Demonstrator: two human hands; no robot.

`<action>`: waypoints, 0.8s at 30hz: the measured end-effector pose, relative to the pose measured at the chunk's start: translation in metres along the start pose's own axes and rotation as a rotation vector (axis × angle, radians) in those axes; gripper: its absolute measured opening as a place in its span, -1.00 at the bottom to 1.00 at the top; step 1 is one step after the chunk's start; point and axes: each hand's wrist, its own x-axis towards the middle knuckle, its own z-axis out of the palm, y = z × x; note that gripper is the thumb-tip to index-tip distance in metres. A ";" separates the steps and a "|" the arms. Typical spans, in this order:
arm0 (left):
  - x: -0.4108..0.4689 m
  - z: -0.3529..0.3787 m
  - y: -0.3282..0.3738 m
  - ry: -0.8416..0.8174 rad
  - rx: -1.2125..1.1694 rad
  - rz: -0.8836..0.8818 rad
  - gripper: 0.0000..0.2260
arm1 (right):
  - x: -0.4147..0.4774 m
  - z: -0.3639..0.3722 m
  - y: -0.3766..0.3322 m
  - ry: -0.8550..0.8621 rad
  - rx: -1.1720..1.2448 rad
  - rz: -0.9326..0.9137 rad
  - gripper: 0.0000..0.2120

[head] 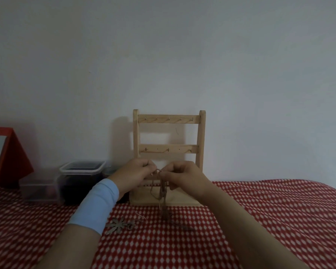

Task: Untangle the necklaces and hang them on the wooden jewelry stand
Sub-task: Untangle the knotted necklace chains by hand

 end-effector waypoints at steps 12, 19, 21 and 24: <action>0.000 -0.010 0.003 -0.022 0.398 0.101 -0.72 | -0.002 0.007 -0.002 0.086 0.149 0.061 -0.88; 0.001 -0.007 0.000 -0.009 0.313 0.091 -0.77 | -0.005 0.006 0.000 0.004 0.081 0.077 -0.93; 0.002 -0.008 -0.002 -0.001 0.363 0.116 -0.79 | -0.006 0.006 0.000 -0.016 0.027 0.075 -0.93; 0.004 -0.009 -0.006 0.015 0.404 0.145 -0.78 | -0.005 0.006 -0.001 0.011 0.004 0.054 -0.91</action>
